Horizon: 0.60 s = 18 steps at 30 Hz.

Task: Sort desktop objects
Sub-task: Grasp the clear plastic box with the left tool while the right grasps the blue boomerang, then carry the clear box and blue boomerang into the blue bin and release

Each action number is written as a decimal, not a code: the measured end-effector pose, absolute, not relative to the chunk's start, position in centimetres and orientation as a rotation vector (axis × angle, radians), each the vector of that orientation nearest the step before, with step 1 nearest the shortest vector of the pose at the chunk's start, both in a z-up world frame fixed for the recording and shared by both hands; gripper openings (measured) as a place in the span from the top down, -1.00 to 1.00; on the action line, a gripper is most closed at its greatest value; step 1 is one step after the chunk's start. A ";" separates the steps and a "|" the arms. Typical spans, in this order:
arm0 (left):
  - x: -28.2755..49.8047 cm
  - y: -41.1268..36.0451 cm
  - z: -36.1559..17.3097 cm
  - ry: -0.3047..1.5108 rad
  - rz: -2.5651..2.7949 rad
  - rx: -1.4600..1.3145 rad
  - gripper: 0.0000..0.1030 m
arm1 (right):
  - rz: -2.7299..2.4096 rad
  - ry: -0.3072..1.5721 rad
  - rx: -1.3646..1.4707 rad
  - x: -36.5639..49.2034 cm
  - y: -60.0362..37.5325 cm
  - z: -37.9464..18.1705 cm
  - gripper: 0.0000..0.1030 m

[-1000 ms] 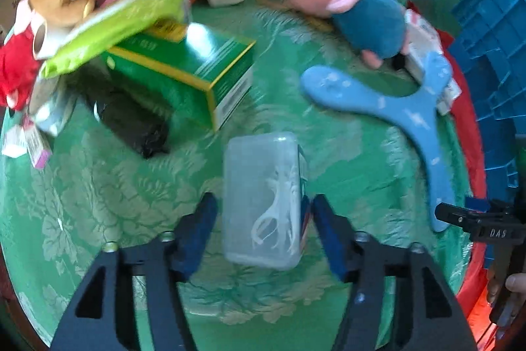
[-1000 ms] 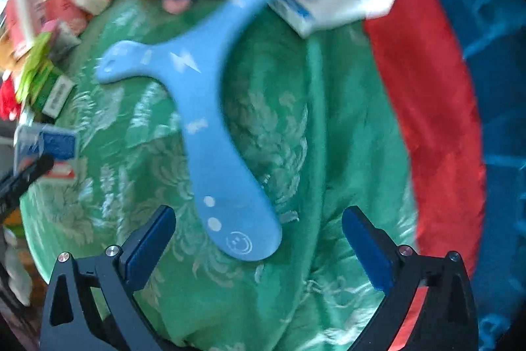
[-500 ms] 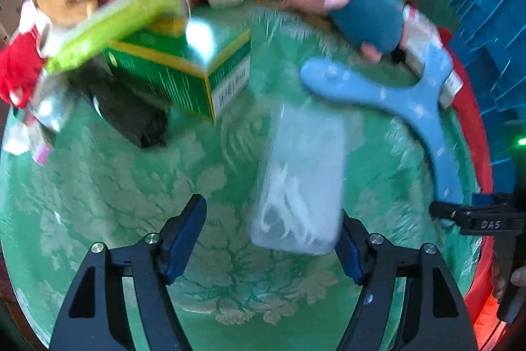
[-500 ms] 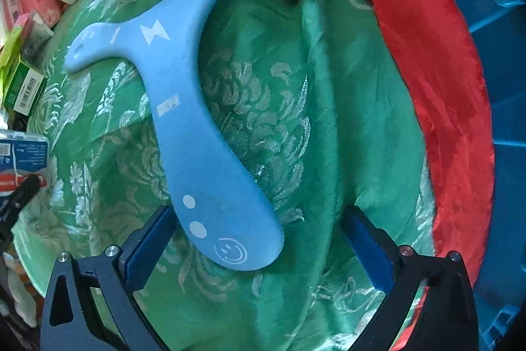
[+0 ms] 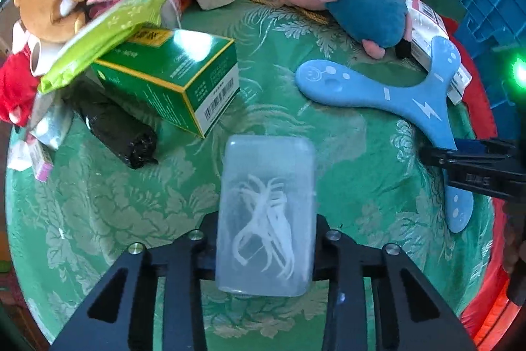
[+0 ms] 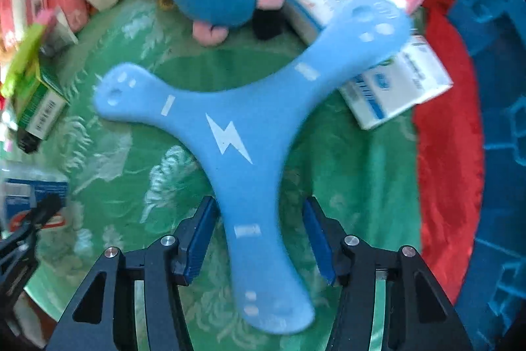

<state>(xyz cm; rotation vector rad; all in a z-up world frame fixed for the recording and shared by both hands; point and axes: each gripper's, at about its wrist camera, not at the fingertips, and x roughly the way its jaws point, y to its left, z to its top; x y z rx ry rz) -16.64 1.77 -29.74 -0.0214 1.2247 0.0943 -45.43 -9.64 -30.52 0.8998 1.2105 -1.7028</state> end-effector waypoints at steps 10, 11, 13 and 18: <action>-20.2 0.2 -22.1 1.053 0.129 0.026 0.36 | -1.701 1.085 0.712 -41.2 -6.2 -24.9 0.36; -20.5 0.0 -21.2 1.031 0.129 0.029 0.36 | -1.693 1.058 0.700 -40.4 -5.3 -23.9 0.36; -21.8 -0.5 -18.6 0.979 0.133 0.040 0.36 | -1.689 1.026 0.660 -38.2 -3.3 -23.2 0.36; -25.1 -2.3 -12.5 0.852 0.122 0.068 0.36 | -1.686 0.962 0.538 -33.6 1.0 -17.8 0.36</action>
